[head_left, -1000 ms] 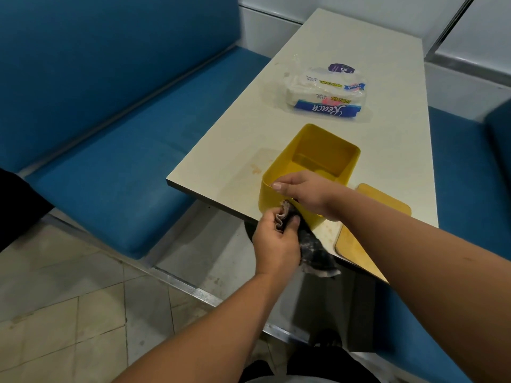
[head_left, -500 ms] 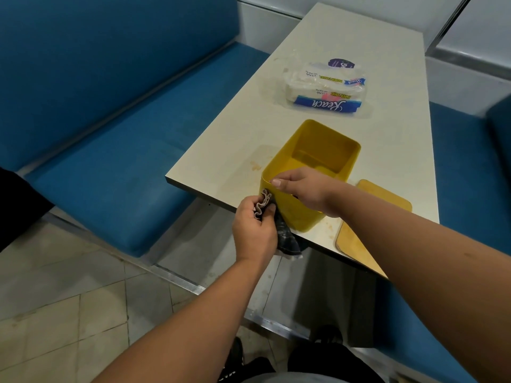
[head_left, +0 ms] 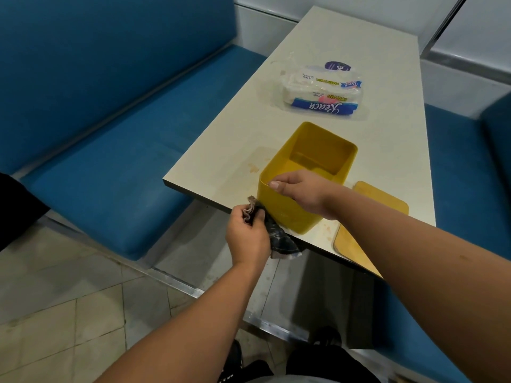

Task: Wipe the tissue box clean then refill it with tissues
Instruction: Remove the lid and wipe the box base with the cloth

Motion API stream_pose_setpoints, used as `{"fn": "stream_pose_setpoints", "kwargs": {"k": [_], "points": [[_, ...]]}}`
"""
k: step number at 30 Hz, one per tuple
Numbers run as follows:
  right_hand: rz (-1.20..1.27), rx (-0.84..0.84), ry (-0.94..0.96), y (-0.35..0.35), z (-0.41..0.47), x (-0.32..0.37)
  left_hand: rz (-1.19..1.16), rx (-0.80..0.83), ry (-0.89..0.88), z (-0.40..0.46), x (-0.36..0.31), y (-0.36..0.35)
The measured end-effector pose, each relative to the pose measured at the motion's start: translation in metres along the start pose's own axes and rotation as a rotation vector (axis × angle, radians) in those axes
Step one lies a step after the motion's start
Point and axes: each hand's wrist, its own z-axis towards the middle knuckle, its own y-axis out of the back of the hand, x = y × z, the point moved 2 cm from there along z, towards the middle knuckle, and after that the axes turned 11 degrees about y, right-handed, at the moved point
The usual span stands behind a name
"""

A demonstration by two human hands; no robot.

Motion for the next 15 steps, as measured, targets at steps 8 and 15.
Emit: {"fn": "stream_pose_setpoints", "kwargs": {"k": [8,15], "points": [[-0.027,-0.004,0.004,0.001,0.000,0.000,-0.035,0.064,0.089,-0.008,0.006,-0.013],[-0.050,-0.010,0.007,0.001,0.000,-0.001,-0.011,0.054,0.072,-0.009,0.003,-0.013]]}}
